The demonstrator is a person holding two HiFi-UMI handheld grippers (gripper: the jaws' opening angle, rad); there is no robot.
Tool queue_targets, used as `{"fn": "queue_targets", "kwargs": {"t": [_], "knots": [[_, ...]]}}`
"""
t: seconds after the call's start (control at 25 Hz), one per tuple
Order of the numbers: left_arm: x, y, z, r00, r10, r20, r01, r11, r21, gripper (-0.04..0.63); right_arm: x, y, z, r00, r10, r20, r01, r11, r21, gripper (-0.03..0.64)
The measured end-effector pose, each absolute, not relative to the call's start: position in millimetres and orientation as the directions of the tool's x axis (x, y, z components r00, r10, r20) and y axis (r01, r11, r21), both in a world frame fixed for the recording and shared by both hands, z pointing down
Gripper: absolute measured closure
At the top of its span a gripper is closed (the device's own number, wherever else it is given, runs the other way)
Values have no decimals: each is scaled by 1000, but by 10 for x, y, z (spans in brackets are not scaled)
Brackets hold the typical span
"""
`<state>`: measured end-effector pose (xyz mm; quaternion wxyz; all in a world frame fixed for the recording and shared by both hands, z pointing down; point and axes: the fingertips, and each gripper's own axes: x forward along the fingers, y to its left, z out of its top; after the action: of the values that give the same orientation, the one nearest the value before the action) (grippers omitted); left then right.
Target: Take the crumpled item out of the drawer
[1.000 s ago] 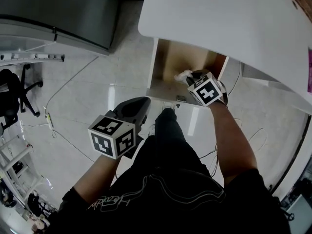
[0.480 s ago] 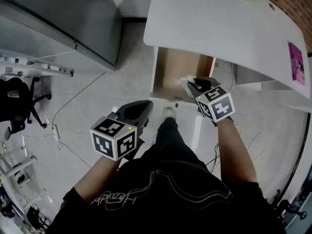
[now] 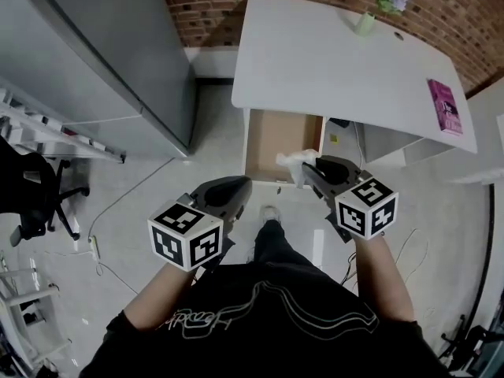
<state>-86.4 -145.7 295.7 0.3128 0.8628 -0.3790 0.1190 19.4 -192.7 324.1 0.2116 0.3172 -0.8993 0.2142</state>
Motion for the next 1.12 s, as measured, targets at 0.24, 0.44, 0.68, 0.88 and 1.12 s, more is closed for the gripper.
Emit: {"fn": "queue_targets", "kwargs": {"t": [0.24,0.44,0.68,0.88,1.12], "knots": [[-828,-1008,2422,728,-574,375,-686,-590,426,572,204,-1332,2568,-726,-546,418,-665,712,-227,526],[-843,-809,2095,737,-592,326,-675,-623,395,572,177,-1038,2226,-744,-570,349,-656,723,-218,526],[-832,-656,1931,751,-585,306,-660,-648,380,572,155,-859,2008,-749,-590,302,-656,724,-211,526],[-883,-608,1940,747,-591,304,-665,-646,375,572,91,-762,2019,-752,-581,312,-649,734,-199,526],[-957,-570,2011,740,-595,315,-673,-639,373,572,26,-708,2077,-754,-573,320,-646,735,-205,526]]}}
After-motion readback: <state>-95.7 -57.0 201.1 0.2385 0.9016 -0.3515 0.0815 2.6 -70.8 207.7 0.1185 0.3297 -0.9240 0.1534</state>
